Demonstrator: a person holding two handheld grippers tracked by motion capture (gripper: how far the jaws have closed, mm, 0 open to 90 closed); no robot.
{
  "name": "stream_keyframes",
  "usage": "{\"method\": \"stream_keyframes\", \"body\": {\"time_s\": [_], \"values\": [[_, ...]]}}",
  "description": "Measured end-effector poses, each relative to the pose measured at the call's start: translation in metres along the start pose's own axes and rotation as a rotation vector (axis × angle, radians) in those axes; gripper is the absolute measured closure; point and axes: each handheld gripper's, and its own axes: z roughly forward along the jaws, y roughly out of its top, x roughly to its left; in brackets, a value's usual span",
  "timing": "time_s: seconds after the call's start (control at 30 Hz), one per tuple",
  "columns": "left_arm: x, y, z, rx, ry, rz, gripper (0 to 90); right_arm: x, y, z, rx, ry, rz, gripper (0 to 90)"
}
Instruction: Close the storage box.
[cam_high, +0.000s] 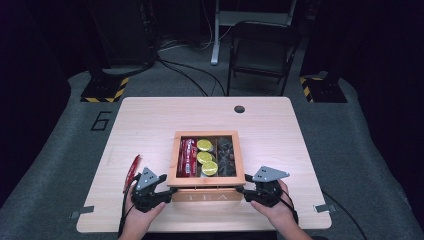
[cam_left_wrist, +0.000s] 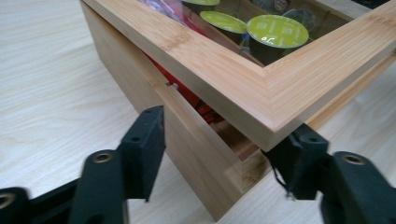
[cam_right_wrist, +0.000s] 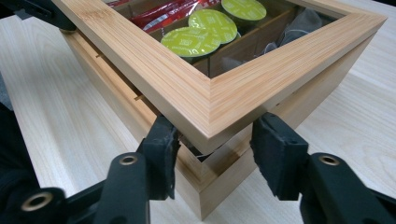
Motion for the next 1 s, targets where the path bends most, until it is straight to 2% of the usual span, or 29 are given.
{"method": "stream_keyframes", "body": {"time_s": [0.07,0.23,0.27,0.33,0.37,0.43,0.5,0.57,0.63,0.83,0.9,0.93,1.0], "values": [[0.001,-0.001,0.001,0.013,-0.002,0.009,36.3,-0.001,-0.001,0.001,0.006,0.012,-0.003,47.8],[0.001,0.0,0.001,0.032,-0.019,0.004,32.1,0.001,-0.001,0.002,0.012,-0.003,0.012,43.2],[0.0,-0.001,0.001,0.036,-0.025,-0.009,31.7,0.001,-0.001,0.002,0.02,-0.002,0.006,41.9],[-0.002,-0.001,0.001,0.062,-0.033,-0.005,31.0,0.001,-0.001,0.002,0.047,0.006,0.0,40.5],[-0.004,-0.001,0.001,0.082,-0.029,0.01,31.0,0.002,-0.001,0.003,0.062,0.007,0.005,39.9],[-0.007,-0.001,0.001,0.09,-0.028,0.026,31.0,0.003,-0.002,0.003,0.093,0.013,0.017,39.0],[-0.01,-0.002,-0.001,0.106,-0.029,0.038,30.9,0.006,-0.001,0.003,0.119,-0.003,0.005,38.9],[-0.012,-0.003,-0.005,0.086,-0.038,0.019,30.7,0.006,0.001,-0.001,0.103,-0.006,-0.002,39.4],[-0.011,-0.002,-0.008,0.079,-0.042,0.001,30.6,0.006,0.003,-0.007,0.088,-0.006,0.014,39.4],[-0.006,0.003,-0.011,0.055,-0.043,0.002,30.6,0.0,0.004,-0.011,0.045,-0.002,0.053,39.5],[-0.003,0.004,-0.014,0.046,-0.045,-0.01,30.8,-0.001,0.006,-0.014,0.026,-0.007,0.056,39.5],[-0.002,0.005,-0.014,0.031,-0.047,-0.034,30.9,-0.003,0.007,-0.016,0.02,-0.01,0.054,39.6],[0.003,0.007,-0.017,0.02,-0.059,-0.049,30.8,-0.005,0.011,-0.02,-0.002,-0.016,0.054,40.1]]}}
